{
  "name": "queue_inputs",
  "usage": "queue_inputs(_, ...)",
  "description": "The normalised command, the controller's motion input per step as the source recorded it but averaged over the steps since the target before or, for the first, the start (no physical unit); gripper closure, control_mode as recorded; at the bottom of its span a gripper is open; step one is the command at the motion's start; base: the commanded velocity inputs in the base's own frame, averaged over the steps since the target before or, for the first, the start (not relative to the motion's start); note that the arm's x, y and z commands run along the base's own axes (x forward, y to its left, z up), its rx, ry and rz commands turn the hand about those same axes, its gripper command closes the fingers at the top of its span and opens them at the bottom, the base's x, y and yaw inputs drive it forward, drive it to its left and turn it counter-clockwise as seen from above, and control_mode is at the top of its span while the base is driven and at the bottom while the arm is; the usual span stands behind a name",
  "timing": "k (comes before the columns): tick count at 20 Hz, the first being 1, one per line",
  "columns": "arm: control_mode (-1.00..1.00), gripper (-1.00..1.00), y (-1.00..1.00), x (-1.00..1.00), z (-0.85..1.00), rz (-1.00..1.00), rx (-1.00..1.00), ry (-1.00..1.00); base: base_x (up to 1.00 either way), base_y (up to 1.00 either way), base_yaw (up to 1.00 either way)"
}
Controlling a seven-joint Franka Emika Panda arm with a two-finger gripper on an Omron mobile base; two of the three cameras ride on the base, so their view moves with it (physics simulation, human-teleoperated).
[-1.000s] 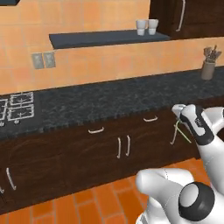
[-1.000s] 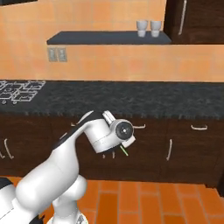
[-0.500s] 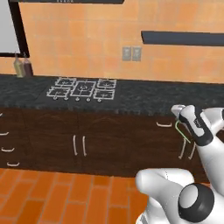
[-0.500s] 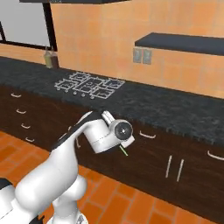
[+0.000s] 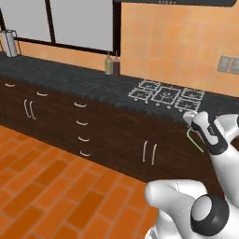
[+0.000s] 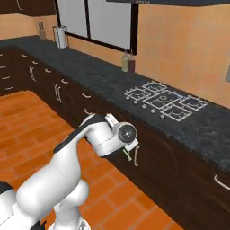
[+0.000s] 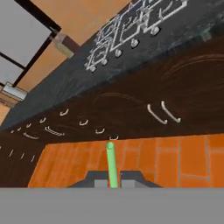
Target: Take a straw from the drawer in front and place it inside the glass cup on the dining counter.
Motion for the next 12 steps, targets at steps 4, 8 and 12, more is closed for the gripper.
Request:
queue_inputs(4, 1.0, 1.0, 0.0, 0.0, 0.0, 0.0, 0.0, 0.0, -0.27, 0.84, 0.67)
queue_inputs(8, 1.0, 1.0, 0.0, 0.0, 0.0, 0.0, 0.0, 0.0, -0.25, 0.84, 0.67)
queue_inputs(12, 1.0, 1.0, 0.0, 0.0, 0.0, 0.0, 0.0, 0.0, -0.23, 0.7, 0.68)
